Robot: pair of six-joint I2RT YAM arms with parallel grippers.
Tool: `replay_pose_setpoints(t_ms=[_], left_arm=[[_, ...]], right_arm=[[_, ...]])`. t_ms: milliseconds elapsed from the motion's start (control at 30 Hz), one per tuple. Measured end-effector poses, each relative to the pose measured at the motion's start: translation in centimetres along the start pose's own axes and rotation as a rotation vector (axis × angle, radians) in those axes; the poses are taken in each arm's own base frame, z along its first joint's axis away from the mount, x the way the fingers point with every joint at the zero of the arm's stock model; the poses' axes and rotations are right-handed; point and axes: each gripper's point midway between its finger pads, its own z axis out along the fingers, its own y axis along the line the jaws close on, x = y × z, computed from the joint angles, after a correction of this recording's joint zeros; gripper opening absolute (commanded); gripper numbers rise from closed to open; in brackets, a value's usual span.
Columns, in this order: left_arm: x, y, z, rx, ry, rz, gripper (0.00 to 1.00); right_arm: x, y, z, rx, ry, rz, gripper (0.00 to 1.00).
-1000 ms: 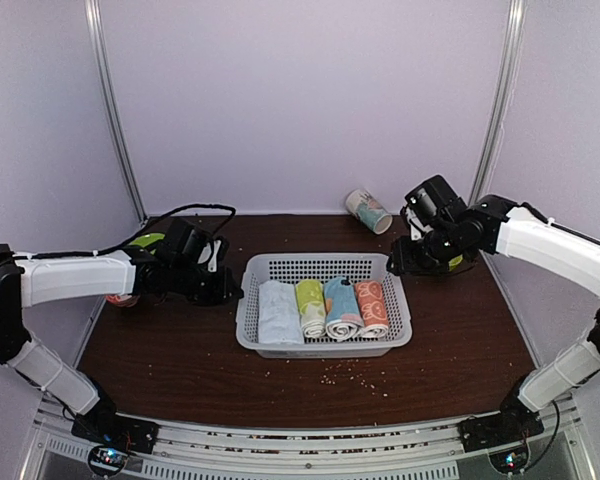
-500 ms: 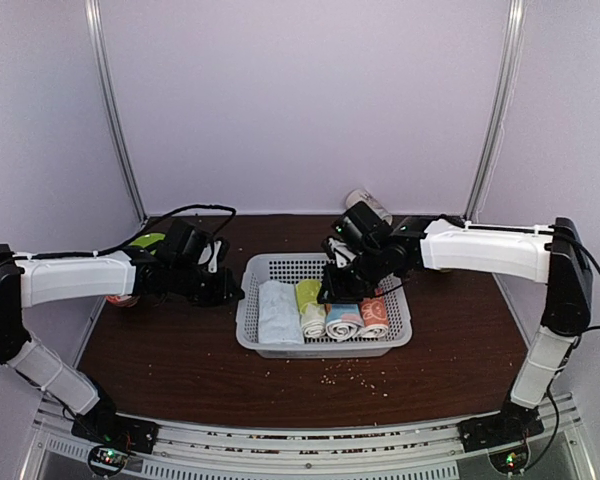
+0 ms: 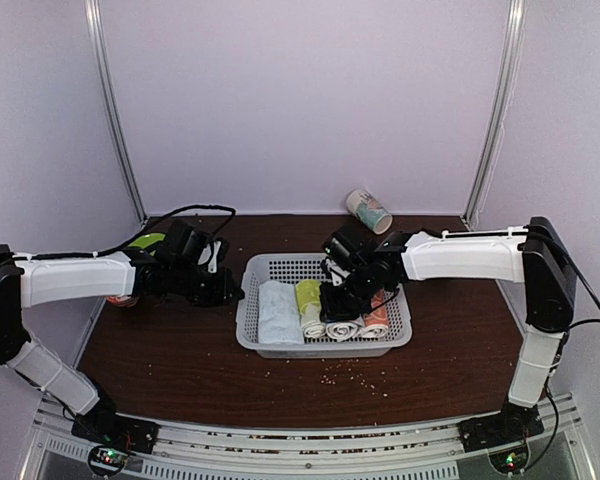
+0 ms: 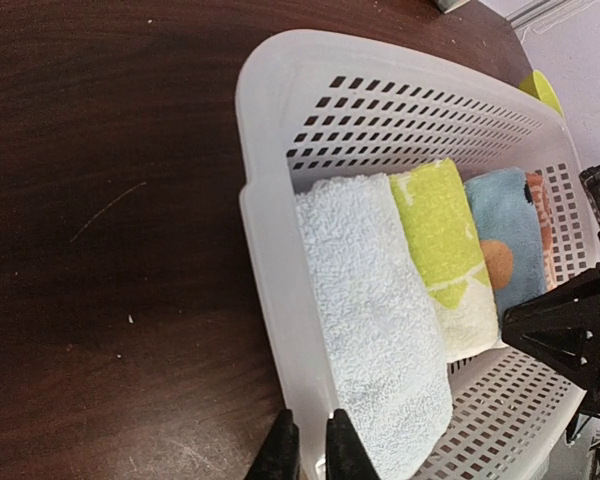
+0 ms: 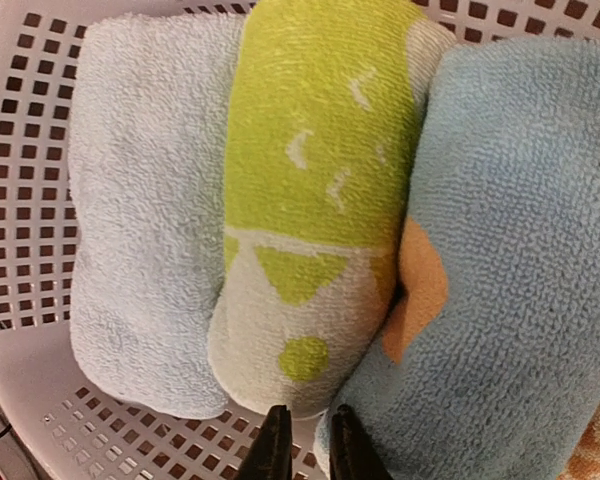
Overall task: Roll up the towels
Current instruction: Adjust the towel in the bin.
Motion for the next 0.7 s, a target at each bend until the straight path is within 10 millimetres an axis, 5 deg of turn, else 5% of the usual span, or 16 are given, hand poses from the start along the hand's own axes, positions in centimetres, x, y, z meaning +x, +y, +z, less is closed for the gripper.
replay_pose_setpoints(t_ms=[300, 533, 700], left_arm=[[0.0, 0.0, 0.0, -0.001, 0.0, 0.0, 0.1], [0.0, 0.0, 0.0, -0.001, -0.001, 0.0, 0.1], [0.0, 0.0, 0.0, -0.002, -0.001, 0.0, 0.1]], right_arm=[[0.5, -0.8, -0.5, 0.026, 0.012, 0.012, 0.29], [-1.4, 0.5, -7.0, -0.056, -0.095, -0.001, 0.28], [-1.8, -3.5, -8.6, -0.017, -0.143, 0.072, 0.2]])
